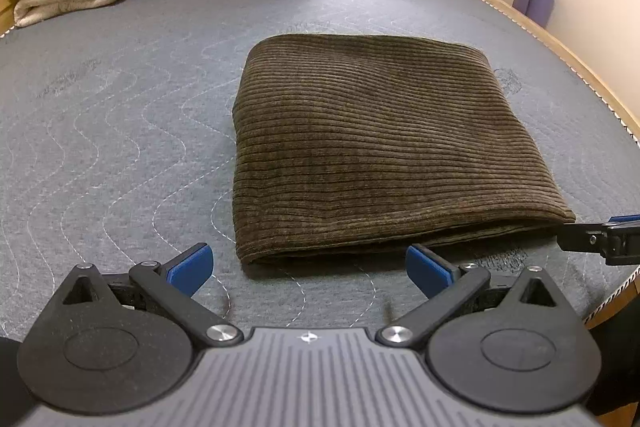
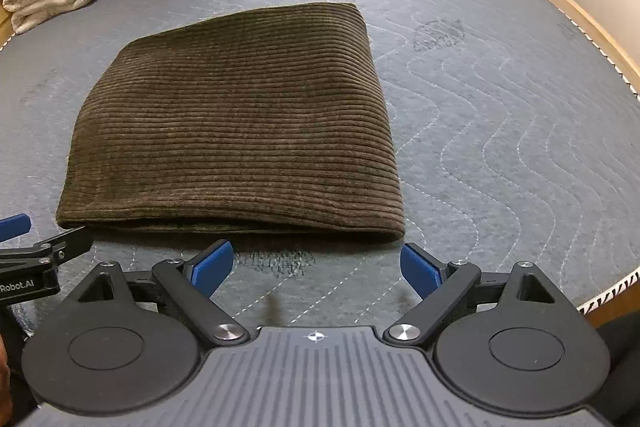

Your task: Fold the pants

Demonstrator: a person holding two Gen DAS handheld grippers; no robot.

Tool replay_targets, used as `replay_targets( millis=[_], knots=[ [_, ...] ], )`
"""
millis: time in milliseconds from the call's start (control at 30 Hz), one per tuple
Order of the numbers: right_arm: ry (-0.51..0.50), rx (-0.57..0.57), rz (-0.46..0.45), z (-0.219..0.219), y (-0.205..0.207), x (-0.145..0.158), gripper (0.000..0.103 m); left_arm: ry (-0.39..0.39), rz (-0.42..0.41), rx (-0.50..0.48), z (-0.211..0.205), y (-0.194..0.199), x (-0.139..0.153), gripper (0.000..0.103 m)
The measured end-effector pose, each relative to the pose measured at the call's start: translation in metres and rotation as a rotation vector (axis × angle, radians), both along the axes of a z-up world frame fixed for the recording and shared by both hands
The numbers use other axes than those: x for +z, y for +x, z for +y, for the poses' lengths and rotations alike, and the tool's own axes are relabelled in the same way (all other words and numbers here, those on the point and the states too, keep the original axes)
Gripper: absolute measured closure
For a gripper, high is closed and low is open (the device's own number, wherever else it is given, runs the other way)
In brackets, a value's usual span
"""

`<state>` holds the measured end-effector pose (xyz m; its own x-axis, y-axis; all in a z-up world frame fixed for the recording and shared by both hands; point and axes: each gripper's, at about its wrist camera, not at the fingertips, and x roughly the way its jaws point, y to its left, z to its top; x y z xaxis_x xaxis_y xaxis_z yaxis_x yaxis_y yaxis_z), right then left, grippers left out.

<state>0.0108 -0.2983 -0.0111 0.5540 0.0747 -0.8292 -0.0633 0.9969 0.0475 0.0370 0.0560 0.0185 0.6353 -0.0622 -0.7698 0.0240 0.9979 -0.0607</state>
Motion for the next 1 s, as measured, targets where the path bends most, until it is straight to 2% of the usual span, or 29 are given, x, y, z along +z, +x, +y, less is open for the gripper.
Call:
replay_targets(
  millis=[1000],
  knots=[
    [-0.017, 0.003, 0.018, -0.0012, 0.0023, -0.0055, 0.012, 0.002, -0.021, -0.028, -0.0008, -0.0016, 0.001, 0.0]
  ],
)
